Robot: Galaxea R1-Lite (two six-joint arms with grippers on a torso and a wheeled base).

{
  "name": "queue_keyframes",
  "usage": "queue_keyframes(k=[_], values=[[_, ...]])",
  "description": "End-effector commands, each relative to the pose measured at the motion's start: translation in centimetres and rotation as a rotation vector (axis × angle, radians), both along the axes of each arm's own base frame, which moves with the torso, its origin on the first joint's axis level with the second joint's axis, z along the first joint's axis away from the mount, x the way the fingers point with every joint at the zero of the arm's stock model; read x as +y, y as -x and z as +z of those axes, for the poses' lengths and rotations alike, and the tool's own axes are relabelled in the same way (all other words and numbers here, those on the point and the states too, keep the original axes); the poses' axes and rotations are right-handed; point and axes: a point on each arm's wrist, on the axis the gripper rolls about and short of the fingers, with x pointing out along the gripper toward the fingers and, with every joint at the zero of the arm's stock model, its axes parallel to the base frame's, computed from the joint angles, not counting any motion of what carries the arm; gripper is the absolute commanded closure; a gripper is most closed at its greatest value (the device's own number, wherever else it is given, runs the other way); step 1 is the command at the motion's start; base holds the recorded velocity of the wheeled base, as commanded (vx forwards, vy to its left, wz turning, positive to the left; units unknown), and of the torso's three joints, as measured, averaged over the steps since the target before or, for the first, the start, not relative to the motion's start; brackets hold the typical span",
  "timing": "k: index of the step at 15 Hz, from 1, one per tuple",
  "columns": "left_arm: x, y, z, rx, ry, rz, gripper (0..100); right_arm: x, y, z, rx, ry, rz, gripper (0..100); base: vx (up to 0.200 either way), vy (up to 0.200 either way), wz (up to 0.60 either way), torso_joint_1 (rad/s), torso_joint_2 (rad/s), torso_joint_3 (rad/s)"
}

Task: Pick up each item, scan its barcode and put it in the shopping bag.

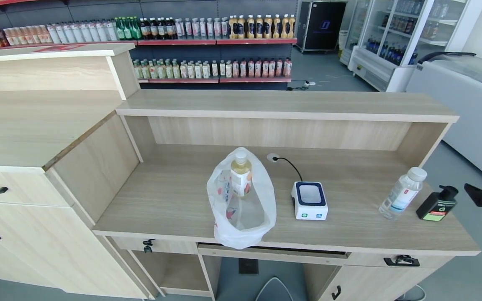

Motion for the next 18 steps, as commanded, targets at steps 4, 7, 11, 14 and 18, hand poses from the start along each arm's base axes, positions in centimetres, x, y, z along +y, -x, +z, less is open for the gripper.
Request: queue_keyframes(k=[4, 7, 11, 14, 18], values=[[0.0, 0.0, 0.0, -0.001, 0.0, 0.0, 0, -1.1, -3.5, -4.6, 0.03, -0.144, 0.108, 0, 0.0, 0.0, 0.0, 0.0, 0.0, 0.0], [0.0, 0.0, 0.0, -0.001, 0.0, 0.0, 0, -1.7, -4.9, -7.0, 0.053, -0.112, 0.132, 0, 0.0, 0.0, 0.0, 0.0, 0.0, 0.0], [0.0, 0.0, 0.0, -0.001, 0.0, 0.0, 0, -2.2, -5.9, -8.3, 0.056, -0.075, 0.14, 0, 0.0, 0.0, 0.0, 0.0, 0.0, 0.0], [0.0, 0.0, 0.0, -0.001, 0.0, 0.0, 0, -2.4, -6.4, -9.1, 0.073, -0.056, 0.144, 0, 0.0, 0.0, 0.0, 0.0, 0.0, 0.0], [0.0, 0.0, 0.0, -0.001, 0.0, 0.0, 0, -2.9, -7.3, -9.2, 0.048, -0.031, 0.141, 0, 0.0, 0.0, 0.0, 0.0, 0.0, 0.0]])
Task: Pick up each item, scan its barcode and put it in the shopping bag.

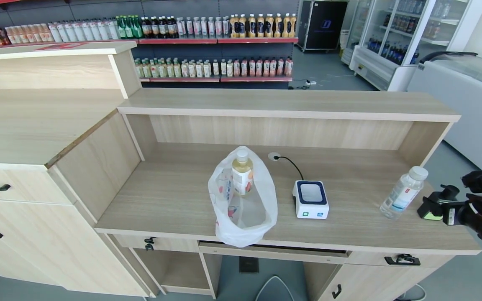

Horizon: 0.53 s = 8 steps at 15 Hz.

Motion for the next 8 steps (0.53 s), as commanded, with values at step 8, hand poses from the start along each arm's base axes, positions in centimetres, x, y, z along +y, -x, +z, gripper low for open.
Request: queue_keyframes(k=[8], values=[[0.0, 0.0, 0.0, -0.001, 0.0, 0.0, 0, -0.6, -2.8, -2.1, -0.018, -0.009, 0.001, 0, 0.0, 0.0, 0.0, 0.0, 0.0, 0.0]])
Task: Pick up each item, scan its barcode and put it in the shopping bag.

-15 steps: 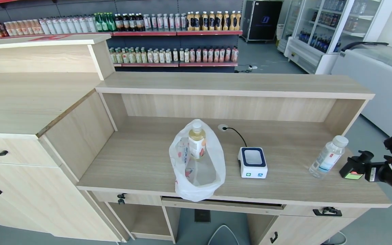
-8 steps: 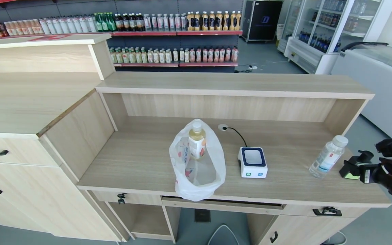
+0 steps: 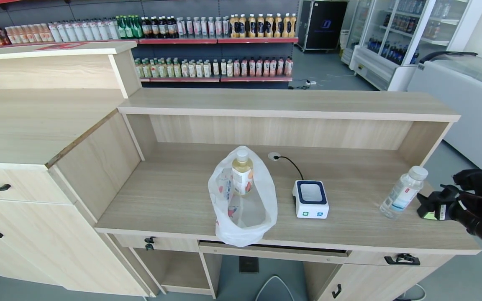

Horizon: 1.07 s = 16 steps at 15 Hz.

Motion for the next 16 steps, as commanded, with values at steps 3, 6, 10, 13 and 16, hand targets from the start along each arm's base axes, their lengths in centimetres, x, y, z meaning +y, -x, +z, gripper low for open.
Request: queue_keyframes(k=[3, 6, 10, 13, 16], values=[[0.0, 0.0, 0.0, -0.001, 0.0, 0.001, 0, 0.0, -0.8, -1.1, 0.009, -0.043, 0.003, 0, 0.0, 0.0, 0.0, 0.0, 0.0, 0.0], [0.0, 0.0, 0.0, -0.001, 0.0, 0.001, 0, 0.2, -1.5, -1.4, 0.002, -0.053, 0.015, 0, 0.0, 0.0, 0.0, 0.0, 0.0, 0.0], [0.0, 0.0, 0.0, -0.001, 0.0, 0.001, 0, 1.0, -2.5, -1.7, -0.004, -0.055, 0.048, 0, 0.0, 0.0, 0.0, 0.0, 0.0, 0.0], [0.0, 0.0, 0.0, -0.001, 0.0, 0.001, 0, 1.5, -3.1, -2.1, -0.003, -0.054, 0.066, 0, 0.0, 0.0, 0.0, 0.0, 0.0, 0.0], [0.0, 0.0, 0.0, -0.001, 0.0, 0.001, 0, 1.4, -3.7, -2.7, -0.002, -0.048, 0.072, 0, 0.0, 0.0, 0.0, 0.0, 0.0, 0.0]])
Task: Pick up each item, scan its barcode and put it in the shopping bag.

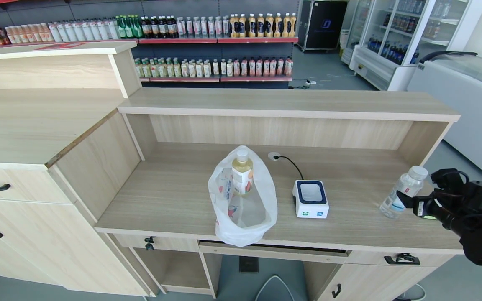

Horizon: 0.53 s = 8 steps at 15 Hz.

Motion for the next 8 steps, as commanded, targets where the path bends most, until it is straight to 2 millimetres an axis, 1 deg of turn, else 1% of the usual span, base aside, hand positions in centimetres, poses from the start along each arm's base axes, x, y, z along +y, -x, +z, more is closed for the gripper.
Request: queue_keyframes(k=[1, 5, 8], values=[[0.0, 0.0, 0.0, -0.001, 0.0, 0.0, 0, 0.2, -0.4, -0.7, 0.004, 0.0, 0.01, 0, 0.0, 0.0, 0.0, 0.0, 0.0, 0.0], [0.0, 0.0, 0.0, -0.001, 0.0, 0.0, 0, 1.2, -0.9, -1.3, 0.0, 0.0, 0.04, 0, 0.0, 0.0, 0.0, 0.0, 0.0, 0.0], [0.0, 0.0, 0.0, -0.001, 0.0, 0.0, 0, 1.3, -1.5, -1.5, -0.007, 0.005, 0.049, 0, 0.0, 0.0, 0.0, 0.0, 0.0, 0.0]])
